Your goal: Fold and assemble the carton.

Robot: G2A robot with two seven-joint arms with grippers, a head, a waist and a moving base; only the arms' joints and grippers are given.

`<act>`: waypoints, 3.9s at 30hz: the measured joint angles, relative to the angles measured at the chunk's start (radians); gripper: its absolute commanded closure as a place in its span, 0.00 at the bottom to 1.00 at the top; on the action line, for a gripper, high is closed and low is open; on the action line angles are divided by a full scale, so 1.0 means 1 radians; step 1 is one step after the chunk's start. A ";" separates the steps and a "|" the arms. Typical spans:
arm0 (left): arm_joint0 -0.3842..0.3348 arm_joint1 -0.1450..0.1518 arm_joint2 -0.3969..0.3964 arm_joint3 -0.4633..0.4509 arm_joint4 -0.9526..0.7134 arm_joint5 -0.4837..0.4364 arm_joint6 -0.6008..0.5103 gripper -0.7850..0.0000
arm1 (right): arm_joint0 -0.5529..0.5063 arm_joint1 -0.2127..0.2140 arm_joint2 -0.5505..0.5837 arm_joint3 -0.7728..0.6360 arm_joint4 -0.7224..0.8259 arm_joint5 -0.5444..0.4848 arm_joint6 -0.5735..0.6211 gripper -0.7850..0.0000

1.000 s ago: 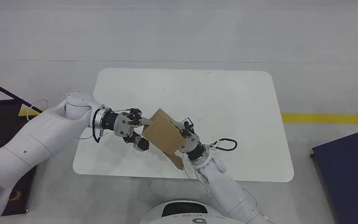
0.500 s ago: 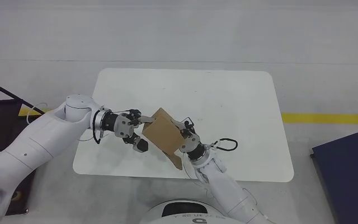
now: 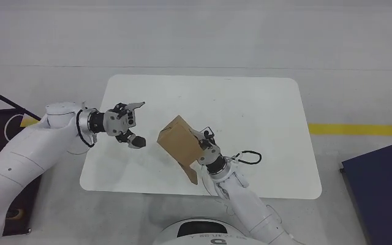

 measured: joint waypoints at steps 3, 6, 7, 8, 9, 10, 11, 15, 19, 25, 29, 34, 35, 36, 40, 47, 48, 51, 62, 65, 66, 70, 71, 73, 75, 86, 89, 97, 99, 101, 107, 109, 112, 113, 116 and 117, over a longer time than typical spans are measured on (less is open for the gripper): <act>0.030 0.005 -0.028 0.032 -0.062 -0.013 -0.013 0.00 | 0.000 0.000 0.000 0.000 0.000 0.000 0.000 1.00; 0.064 0.005 -0.049 0.071 -0.157 -0.029 -0.029 0.00 | 0.000 0.000 0.000 0.000 0.000 0.000 0.000 1.00; 0.073 0.004 -0.055 0.085 -0.186 -0.034 -0.034 0.00 | 0.000 0.000 0.000 0.000 0.000 0.000 0.000 1.00; 0.083 0.003 -0.061 0.099 -0.215 -0.040 -0.040 0.00 | 0.003 0.001 0.001 0.006 -0.006 -0.003 -0.006 1.00; 0.094 0.001 -0.068 0.119 -0.248 -0.048 -0.048 0.00 | 0.013 0.004 0.003 0.017 -0.036 -0.017 -0.032 1.00; 0.101 -0.001 -0.072 0.133 -0.263 -0.054 -0.054 0.00 | 0.026 0.008 0.006 0.028 -0.079 -0.024 -0.055 1.00; 0.107 -0.002 -0.076 0.147 -0.270 -0.060 -0.060 0.00 | 0.043 0.013 0.012 0.043 -0.142 -0.026 -0.073 1.00; 0.125 -0.003 -0.085 0.178 -0.289 -0.081 -0.081 0.00 | 0.126 0.050 0.058 0.098 -0.478 0.057 -0.086 1.00; 0.124 -0.003 -0.085 0.177 -0.289 -0.080 -0.080 0.00 | 0.184 0.087 0.111 0.051 -0.696 0.183 -0.041 1.00; 0.124 -0.003 -0.085 0.177 -0.289 -0.080 -0.080 0.00 | 0.309 0.137 0.078 -0.145 -1.142 0.440 0.059 1.00; 0.124 -0.003 -0.085 0.177 -0.289 -0.080 -0.080 0.00 | 0.421 0.157 -0.012 -0.185 -1.433 0.488 0.198 1.00; 0.124 -0.003 -0.085 0.177 -0.289 -0.080 -0.080 0.00 | 0.549 0.166 -0.148 -0.146 -1.776 0.467 0.306 1.00; 0.124 -0.003 -0.085 0.177 -0.289 -0.080 -0.080 0.00 | 0.568 0.166 -0.167 -0.140 -1.822 0.470 0.314 1.00; 0.124 -0.003 -0.085 0.177 -0.289 -0.080 -0.080 0.00 | 0.591 0.164 -0.188 -0.127 -1.874 0.474 0.324 1.00; 0.124 -0.003 -0.085 0.177 -0.289 -0.080 -0.080 0.00 | 0.663 0.155 -0.238 -0.057 -1.947 0.470 0.384 1.00; 0.124 -0.003 -0.085 0.177 -0.289 -0.080 -0.080 0.00 | 0.755 0.137 -0.300 0.065 -2.001 0.443 0.440 0.65; 0.124 -0.003 -0.085 0.177 -0.289 -0.080 -0.080 0.00 | 0.764 0.136 -0.308 0.077 -2.019 0.442 0.446 0.44; 0.124 -0.003 -0.085 0.177 -0.289 -0.080 -0.080 0.00 | 0.780 0.138 -0.311 0.075 -2.063 0.441 0.449 0.00; 0.124 -0.003 -0.085 0.177 -0.289 -0.080 -0.080 0.00 | 0.748 0.172 -0.244 -0.110 -2.238 0.438 0.451 0.00; 0.124 -0.003 -0.085 0.177 -0.289 -0.080 -0.080 0.00 | 0.702 0.180 -0.181 -0.241 -2.270 0.504 0.384 0.00; 0.124 -0.003 -0.085 0.177 -0.289 -0.080 -0.080 0.00 | 0.675 0.184 -0.156 -0.303 -2.288 0.539 0.350 0.00; 0.124 -0.003 -0.085 0.177 -0.289 -0.080 -0.080 0.00 | 0.557 0.196 -0.111 -0.519 -2.415 0.661 0.217 0.00; 0.124 -0.003 -0.085 0.177 -0.289 -0.080 -0.080 0.00 | 0.523 0.199 -0.115 -0.567 -2.459 0.687 0.174 0.00; 0.124 -0.003 -0.085 0.177 -0.289 -0.080 -0.080 0.00 | 0.433 0.202 -0.134 -0.660 -2.539 0.737 0.054 0.00; 0.124 -0.003 -0.085 0.177 -0.289 -0.080 -0.080 0.00 | 0.334 0.203 -0.158 -0.717 -2.576 0.777 -0.076 0.00; 0.124 -0.003 -0.085 0.177 -0.289 -0.080 -0.080 0.00 | -0.006 0.187 -0.161 -0.711 -2.416 0.851 -0.901 0.00; 0.124 -0.003 -0.085 0.177 -0.289 -0.080 -0.080 0.00 | 0.002 0.187 -0.162 -0.711 -2.443 0.851 -0.925 0.00; 0.124 -0.003 -0.085 0.177 -0.289 -0.080 -0.080 0.00 | -0.001 0.188 -0.159 -0.707 -2.442 0.849 -0.821 0.00; 0.124 -0.003 -0.085 0.177 -0.289 -0.080 -0.080 0.00 | -0.026 0.190 -0.130 -0.687 -2.404 0.825 -0.813 0.00; 0.124 -0.003 -0.085 0.177 -0.289 -0.080 -0.080 0.00 | -0.046 0.201 -0.105 -0.673 -2.379 0.757 -0.797 0.00; 0.124 -0.003 -0.085 0.177 -0.289 -0.080 -0.080 0.00 | -0.176 0.250 -0.050 -0.690 -2.596 0.449 -0.727 0.00; 0.124 -0.003 -0.085 0.177 -0.289 -0.080 -0.080 0.00 | -0.219 0.261 -0.037 -0.659 -2.649 0.387 -0.746 0.00; 0.124 -0.003 -0.085 0.177 -0.289 -0.080 -0.080 0.00 | -0.243 0.265 -0.042 -0.595 -2.681 0.363 -0.774 0.00; 0.124 -0.003 -0.085 0.177 -0.289 -0.080 -0.080 0.00 | -0.241 0.263 -0.049 -0.572 -2.699 0.369 -0.777 0.00; 0.124 -0.003 -0.085 0.177 -0.289 -0.080 -0.080 0.00 | -0.220 0.252 -0.078 -0.495 -2.741 0.427 -0.780 0.00; 0.124 -0.003 -0.085 0.177 -0.289 -0.080 -0.080 0.00 | -0.210 0.245 -0.084 -0.470 -2.727 0.466 -0.788 0.00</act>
